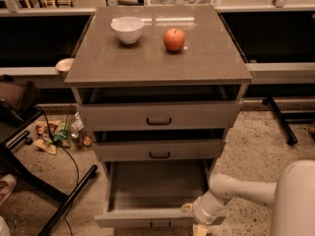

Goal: Close bottom drawer

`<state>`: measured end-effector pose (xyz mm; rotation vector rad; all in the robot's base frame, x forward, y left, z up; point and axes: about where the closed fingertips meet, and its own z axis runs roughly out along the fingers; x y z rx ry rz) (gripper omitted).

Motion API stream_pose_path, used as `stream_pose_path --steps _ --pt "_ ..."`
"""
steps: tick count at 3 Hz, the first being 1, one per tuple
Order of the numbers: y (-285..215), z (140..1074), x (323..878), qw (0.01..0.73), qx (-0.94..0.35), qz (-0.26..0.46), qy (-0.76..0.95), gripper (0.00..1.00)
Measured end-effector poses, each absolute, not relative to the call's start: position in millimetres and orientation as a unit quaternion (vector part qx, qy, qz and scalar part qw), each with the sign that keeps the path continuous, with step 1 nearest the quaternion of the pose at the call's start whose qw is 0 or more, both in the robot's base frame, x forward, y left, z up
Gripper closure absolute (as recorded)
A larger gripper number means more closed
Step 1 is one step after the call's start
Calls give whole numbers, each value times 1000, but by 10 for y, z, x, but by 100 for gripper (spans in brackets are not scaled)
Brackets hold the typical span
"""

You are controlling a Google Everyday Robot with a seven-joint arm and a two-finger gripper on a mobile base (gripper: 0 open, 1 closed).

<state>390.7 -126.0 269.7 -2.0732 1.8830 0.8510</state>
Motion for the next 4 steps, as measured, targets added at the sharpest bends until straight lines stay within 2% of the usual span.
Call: stream_pose_path --steps 3,4 --pt "-1303 2427 3734 115 -686 310 648 88" --pt "-1312 2278 3728 109 -686 297 655 100"
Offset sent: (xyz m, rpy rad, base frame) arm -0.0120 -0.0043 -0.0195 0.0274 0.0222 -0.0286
